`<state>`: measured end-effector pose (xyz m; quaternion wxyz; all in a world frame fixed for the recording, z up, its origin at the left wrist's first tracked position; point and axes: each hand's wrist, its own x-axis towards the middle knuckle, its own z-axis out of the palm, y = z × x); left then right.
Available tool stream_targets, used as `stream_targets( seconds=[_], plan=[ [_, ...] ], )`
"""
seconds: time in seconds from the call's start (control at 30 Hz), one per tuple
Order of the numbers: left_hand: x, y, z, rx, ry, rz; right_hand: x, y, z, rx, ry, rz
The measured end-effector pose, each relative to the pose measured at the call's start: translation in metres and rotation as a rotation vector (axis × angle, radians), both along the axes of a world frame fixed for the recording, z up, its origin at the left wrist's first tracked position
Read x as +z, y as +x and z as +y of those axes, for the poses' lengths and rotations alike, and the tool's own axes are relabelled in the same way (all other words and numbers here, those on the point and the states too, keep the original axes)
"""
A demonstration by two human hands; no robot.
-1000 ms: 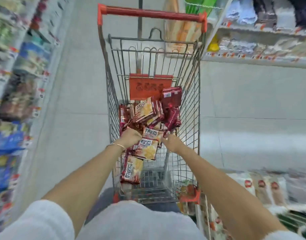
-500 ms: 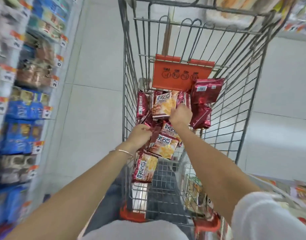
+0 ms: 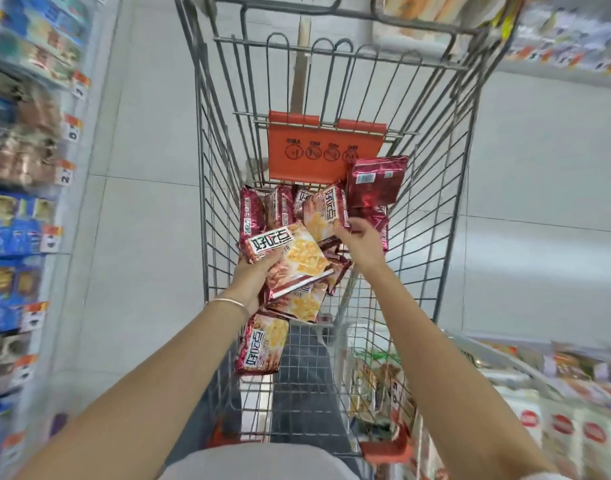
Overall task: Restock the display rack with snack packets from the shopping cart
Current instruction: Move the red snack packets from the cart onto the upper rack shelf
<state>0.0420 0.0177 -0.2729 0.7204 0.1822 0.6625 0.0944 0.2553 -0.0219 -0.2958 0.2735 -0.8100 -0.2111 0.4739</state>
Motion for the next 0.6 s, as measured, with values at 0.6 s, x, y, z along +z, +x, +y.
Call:
stream_targets(
  seconds=[0.6],
  plan=[
    [0.037,-0.015,-0.031,-0.196,0.201,0.19,0.043,0.039,-0.02,-0.254,0.222,0.271]
  ],
)
